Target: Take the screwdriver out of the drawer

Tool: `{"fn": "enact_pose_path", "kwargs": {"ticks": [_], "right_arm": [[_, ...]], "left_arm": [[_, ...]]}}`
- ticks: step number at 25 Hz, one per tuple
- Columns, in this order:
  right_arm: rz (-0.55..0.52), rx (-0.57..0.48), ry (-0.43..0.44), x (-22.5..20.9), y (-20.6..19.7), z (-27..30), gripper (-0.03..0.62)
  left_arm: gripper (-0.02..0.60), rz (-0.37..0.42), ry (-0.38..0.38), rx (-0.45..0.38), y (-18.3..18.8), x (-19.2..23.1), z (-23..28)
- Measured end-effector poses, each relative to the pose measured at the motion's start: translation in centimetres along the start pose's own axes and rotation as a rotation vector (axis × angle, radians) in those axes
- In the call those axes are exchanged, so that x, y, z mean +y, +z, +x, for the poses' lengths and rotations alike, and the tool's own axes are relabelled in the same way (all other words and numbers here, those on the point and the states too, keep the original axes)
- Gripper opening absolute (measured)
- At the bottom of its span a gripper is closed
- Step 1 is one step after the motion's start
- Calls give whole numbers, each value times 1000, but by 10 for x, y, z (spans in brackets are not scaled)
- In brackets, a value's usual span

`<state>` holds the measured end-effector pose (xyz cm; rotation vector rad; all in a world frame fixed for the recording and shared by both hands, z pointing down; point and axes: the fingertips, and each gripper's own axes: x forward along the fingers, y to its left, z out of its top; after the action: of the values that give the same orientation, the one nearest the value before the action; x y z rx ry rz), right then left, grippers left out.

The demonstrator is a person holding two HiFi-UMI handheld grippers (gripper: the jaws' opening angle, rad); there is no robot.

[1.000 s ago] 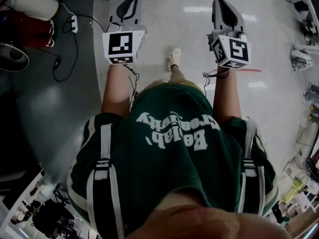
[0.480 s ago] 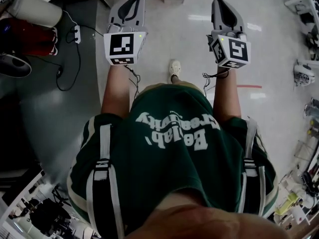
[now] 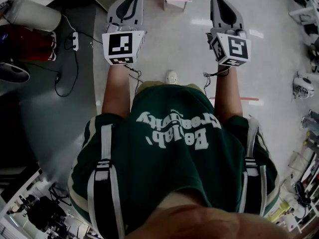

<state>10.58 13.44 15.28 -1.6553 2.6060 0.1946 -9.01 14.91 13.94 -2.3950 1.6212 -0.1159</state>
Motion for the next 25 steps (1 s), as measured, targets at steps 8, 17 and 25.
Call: {"fn": "enact_pose_path", "kwargs": {"ticks": [8, 17, 25], "right_arm": [[16, 19, -2, -18, -18, 37, 34], [22, 54, -7, -14, -45, 78, 34], [13, 57, -38, -34, -48, 148, 34]], "left_arm": [[17, -12, 0, 37, -25, 14, 35], [17, -30, -16, 45, -52, 42, 66], [17, -28, -51, 43, -68, 79, 136]]}}
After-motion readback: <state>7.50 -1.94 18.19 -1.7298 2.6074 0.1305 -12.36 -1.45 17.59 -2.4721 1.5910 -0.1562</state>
